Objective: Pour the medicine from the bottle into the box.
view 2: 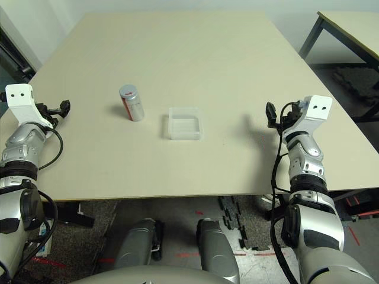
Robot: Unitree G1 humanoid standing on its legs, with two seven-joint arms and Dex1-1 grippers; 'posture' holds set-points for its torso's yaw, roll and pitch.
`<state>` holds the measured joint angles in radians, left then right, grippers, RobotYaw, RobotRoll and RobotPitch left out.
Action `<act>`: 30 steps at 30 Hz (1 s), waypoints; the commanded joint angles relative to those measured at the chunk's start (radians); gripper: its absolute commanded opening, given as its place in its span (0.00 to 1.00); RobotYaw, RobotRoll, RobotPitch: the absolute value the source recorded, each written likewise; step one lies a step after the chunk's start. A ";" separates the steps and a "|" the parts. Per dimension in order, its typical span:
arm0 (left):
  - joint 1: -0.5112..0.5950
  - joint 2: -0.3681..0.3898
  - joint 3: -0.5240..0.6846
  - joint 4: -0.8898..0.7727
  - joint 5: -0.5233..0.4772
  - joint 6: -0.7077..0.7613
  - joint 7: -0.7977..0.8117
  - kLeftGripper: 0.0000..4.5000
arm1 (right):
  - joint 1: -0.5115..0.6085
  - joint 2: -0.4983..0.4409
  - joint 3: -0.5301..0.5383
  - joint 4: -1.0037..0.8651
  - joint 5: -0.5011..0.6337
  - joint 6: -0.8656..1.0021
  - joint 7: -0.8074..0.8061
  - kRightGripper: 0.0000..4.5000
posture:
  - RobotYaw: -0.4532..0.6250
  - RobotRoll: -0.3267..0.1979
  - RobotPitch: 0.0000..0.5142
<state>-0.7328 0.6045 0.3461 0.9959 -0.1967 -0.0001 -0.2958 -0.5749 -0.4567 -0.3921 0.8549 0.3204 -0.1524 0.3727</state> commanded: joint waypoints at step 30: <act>0.404 -0.001 -0.119 -0.947 -0.228 0.488 -0.374 0.99 | 0.121 -0.193 0.244 -0.720 0.089 0.681 0.438 1.00 | 0.51 0.62 0.18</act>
<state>-0.3086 0.6168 0.2545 0.0251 -0.4319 0.4778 -0.6723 -0.4753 -0.6486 -0.1700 0.1909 0.3932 0.4773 0.7977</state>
